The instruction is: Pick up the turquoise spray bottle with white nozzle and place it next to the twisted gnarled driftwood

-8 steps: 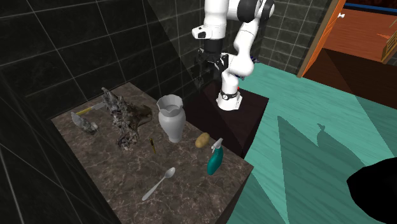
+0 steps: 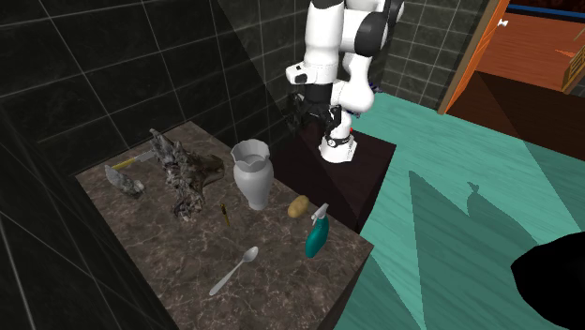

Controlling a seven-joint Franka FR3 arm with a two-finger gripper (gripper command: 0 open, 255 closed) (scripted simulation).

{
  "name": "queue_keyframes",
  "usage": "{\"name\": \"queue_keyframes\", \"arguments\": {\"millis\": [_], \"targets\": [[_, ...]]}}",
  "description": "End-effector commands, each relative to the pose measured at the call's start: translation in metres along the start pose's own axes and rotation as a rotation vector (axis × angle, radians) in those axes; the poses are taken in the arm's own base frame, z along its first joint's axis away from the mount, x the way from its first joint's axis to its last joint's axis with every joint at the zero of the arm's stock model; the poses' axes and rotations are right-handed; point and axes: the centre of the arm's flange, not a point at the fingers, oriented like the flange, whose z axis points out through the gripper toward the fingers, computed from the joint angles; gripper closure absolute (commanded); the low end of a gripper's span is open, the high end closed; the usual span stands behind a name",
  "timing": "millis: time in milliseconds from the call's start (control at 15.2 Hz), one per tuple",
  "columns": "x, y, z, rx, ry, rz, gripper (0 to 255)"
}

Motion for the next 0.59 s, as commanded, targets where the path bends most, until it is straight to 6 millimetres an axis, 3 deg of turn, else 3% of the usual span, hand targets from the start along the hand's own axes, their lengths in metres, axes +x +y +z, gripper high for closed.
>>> {"name": "queue_keyframes", "arguments": {"millis": [0, 528], "targets": [[0.018, -0.015, 0.017, 0.0, -0.006, 0.006, 0], [0.086, -0.072, 0.079, -0.003, -0.031, 0.028, 0]]}}
